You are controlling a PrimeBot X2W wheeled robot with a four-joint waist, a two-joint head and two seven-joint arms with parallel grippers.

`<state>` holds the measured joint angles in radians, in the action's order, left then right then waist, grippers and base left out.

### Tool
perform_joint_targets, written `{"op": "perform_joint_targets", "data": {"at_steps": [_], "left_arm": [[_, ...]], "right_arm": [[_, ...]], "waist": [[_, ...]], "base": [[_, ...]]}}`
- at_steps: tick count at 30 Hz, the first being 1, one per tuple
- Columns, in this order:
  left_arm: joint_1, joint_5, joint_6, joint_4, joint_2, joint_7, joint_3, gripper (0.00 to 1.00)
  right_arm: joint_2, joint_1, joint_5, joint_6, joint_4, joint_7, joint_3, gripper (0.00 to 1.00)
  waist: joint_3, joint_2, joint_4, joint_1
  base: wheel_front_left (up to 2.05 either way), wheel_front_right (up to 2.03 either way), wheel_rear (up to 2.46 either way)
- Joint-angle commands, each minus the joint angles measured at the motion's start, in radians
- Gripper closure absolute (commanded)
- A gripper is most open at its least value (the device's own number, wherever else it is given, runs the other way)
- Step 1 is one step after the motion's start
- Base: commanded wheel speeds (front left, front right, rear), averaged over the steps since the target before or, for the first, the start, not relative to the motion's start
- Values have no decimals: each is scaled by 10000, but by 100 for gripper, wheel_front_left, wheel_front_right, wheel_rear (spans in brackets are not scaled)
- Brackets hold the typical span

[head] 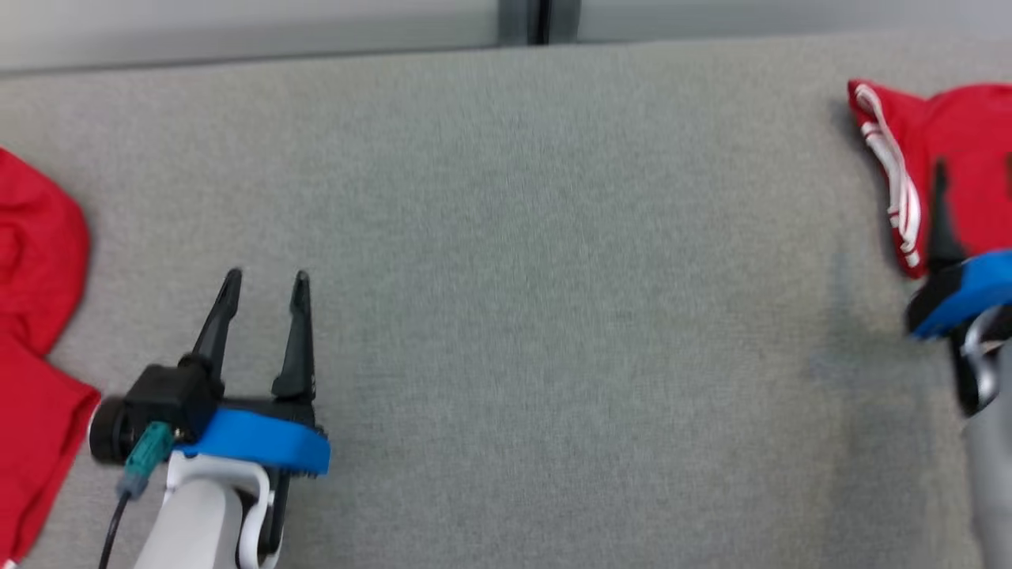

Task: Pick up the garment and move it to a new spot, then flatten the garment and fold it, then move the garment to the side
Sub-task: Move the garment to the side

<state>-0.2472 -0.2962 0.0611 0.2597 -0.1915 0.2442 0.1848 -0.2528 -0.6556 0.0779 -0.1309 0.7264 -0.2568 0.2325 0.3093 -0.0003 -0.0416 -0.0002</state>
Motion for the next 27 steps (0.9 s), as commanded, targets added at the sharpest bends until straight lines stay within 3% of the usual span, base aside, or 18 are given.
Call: {"op": "perform_joint_targets", "data": {"at_steps": [1,9,16,27], "left_arm": [[195,-101,-37,87,42,69,-51,0],[1082,-289,-67,736,111,149,-112,0],[2097,-385,-174,915,75,193,-258,0],[2491,-454,-308,1018,146,207,-297,0]], "right_arm": [[27,497,-159,2,-357,-50,-133,0],[621,3136,-977,2,-2820,41,-897,0],[1399,5587,-1755,2,-5130,979,-1014,0],[1805,6836,-2142,2,-6058,1538,-1267,0]], "waist": [[-515,3,-253,2],[-1851,3,80,2],[-2998,3,269,2],[-3351,3,209,2]], "base": [[0,0,0],[0,0,0],[0,0,0],[0,0,0]]}}
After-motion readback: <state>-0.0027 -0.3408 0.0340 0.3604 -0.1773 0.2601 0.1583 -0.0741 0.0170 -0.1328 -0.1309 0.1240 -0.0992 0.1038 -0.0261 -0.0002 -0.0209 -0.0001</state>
